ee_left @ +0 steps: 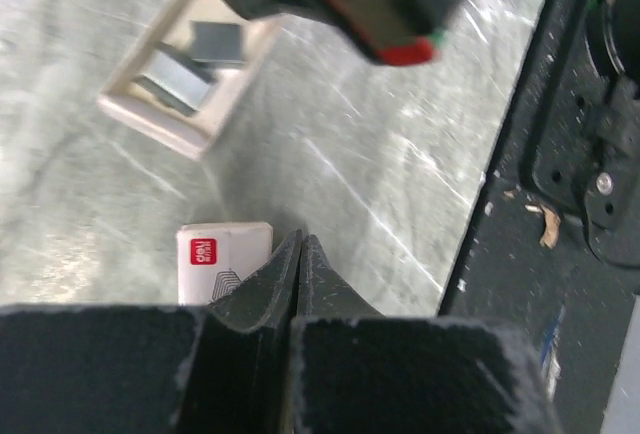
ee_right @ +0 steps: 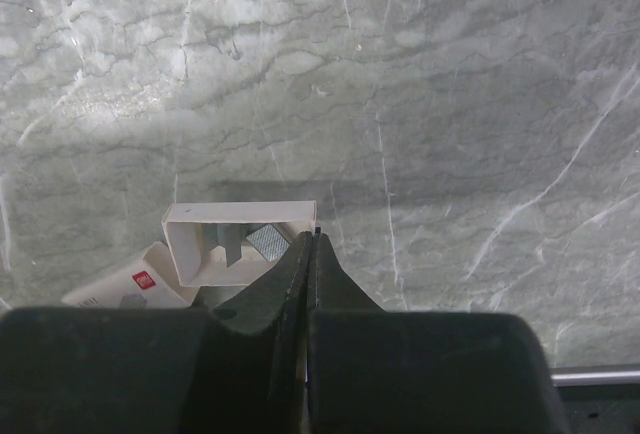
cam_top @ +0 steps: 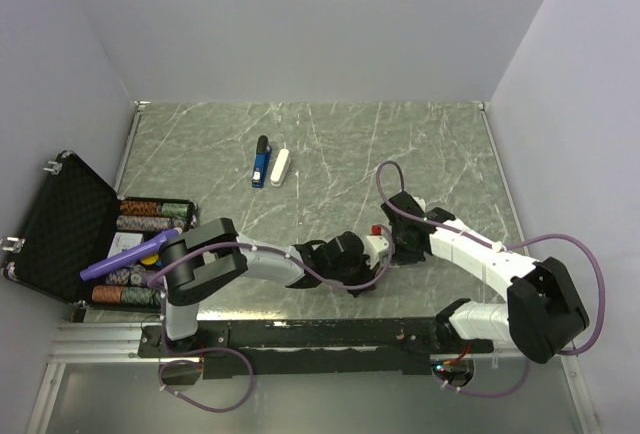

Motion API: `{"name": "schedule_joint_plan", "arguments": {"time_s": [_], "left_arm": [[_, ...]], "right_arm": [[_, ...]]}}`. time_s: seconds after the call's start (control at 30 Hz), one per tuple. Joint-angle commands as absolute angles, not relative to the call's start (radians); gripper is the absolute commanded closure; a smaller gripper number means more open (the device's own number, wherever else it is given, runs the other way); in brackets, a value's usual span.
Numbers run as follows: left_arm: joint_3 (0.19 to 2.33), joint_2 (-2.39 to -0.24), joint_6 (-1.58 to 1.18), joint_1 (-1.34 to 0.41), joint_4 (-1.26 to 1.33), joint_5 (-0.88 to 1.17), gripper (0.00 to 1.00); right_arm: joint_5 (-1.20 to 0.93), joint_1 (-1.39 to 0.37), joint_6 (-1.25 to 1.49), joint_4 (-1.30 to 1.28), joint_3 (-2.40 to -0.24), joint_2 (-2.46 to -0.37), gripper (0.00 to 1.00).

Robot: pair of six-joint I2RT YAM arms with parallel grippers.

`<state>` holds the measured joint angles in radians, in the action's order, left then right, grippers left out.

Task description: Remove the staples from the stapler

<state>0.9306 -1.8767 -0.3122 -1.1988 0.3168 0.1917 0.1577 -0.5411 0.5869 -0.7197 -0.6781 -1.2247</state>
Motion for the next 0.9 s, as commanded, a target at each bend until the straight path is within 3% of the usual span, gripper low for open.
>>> {"name": "schedule_joint_plan", "arguments": {"time_s": [0.0, 0.87], "left_arm": [[0.876, -1.888, -0.333, -1.177, 0.391, 0.12, 0.97], [0.571, -1.614, -0.324, -1.039, 0.414, 0.02, 0.97]], "right_arm": [[0.181, -0.549, 0.607, -0.732, -0.67, -1.198, 1.0], [0.169, -0.549, 0.499, -0.666, -0.804, -1.399, 1.0]]}}
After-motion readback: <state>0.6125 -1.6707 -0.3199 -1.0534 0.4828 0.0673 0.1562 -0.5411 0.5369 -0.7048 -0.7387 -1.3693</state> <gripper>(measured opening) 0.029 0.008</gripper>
